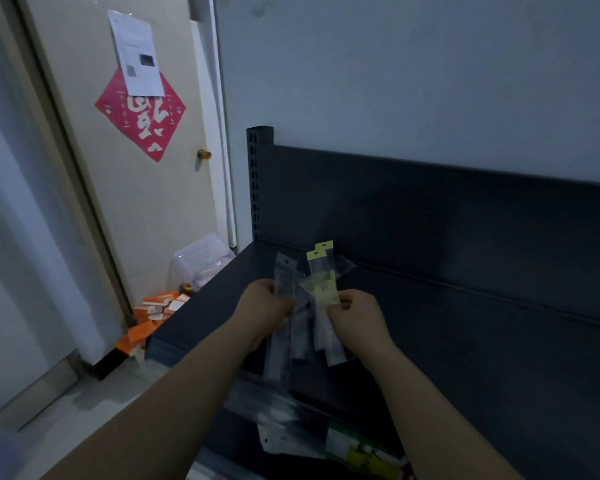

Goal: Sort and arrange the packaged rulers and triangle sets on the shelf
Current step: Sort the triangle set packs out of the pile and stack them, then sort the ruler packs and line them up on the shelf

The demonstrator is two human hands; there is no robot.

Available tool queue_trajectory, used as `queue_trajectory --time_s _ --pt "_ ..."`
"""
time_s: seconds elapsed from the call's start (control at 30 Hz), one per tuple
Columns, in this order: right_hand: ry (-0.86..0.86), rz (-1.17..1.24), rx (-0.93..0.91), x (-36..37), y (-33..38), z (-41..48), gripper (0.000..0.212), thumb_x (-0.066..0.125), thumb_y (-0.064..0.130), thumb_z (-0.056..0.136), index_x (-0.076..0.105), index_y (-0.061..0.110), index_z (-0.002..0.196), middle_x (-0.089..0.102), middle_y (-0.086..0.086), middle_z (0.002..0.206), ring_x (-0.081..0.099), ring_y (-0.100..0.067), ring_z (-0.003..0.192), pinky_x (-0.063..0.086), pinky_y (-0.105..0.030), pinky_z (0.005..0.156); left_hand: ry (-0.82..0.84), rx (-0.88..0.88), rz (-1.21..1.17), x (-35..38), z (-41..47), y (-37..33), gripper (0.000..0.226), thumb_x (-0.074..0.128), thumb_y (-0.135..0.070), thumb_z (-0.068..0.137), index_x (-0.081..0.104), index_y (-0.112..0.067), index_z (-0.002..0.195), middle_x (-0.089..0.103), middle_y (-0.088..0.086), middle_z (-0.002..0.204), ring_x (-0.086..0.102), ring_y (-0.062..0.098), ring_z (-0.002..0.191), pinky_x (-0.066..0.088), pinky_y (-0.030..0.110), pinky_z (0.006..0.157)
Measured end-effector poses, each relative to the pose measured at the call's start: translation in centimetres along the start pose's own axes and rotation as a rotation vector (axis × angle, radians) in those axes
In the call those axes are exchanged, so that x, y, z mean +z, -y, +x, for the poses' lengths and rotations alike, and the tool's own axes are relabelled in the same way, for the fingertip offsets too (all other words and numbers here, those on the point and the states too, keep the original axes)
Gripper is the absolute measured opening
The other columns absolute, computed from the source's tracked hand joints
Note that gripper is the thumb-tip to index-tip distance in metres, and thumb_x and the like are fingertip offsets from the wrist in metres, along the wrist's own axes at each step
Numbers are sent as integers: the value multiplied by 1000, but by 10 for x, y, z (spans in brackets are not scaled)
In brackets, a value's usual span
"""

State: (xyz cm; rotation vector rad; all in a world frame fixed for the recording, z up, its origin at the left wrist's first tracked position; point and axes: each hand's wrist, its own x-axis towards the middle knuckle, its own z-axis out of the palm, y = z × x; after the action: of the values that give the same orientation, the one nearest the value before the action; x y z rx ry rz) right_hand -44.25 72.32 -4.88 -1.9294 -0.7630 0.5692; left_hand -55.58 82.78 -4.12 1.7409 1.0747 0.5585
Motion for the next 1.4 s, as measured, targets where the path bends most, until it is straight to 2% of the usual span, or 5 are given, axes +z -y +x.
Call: queue_trajectory --time_s 0.13,0.3,0.67,0.9,1.4 --pt "-91 -275 -103 6 -1 -5 14 52 14 92 60 5 98 54 -8 102 51 -11 78 40 -16 57 15 182 291 -7 11 4 21 63 -23 83 58 -2 87 65 15 88 58 22 74 42 29 57" --pt "-170 -603 -213 -9 0 -18 41 49 25 95 47 13 134 45 -4 135 40 -18 120 35 -24 96 -77 433 852 -14 -1 -3 36 46 -40 93 53 -14 118 55 8 118 50 30 109 42 36 85" --pt "-443 -747 -251 -81 -23 -78 39 59 22 91 57 10 129 61 -4 127 56 -19 117 34 -25 104 60 857 634 45 -59 -46 37 40 -40 97 53 -25 128 59 -6 124 52 15 112 39 27 93" --pt "-569 -784 -134 -146 -60 -135 36 63 18 87 63 8 121 68 -7 114 64 -24 102 44 -34 96 193 937 596 110 -102 -68 37 45 -37 95 55 -22 127 61 -4 123 54 18 113 43 31 96" --pt "-665 -878 109 -353 -165 -288 38 48 31 97 51 21 133 63 2 120 56 -16 109 39 -34 104 403 1077 511 311 -274 -149 36 40 -36 98 52 -23 130 58 -4 122 52 17 109 43 31 91"
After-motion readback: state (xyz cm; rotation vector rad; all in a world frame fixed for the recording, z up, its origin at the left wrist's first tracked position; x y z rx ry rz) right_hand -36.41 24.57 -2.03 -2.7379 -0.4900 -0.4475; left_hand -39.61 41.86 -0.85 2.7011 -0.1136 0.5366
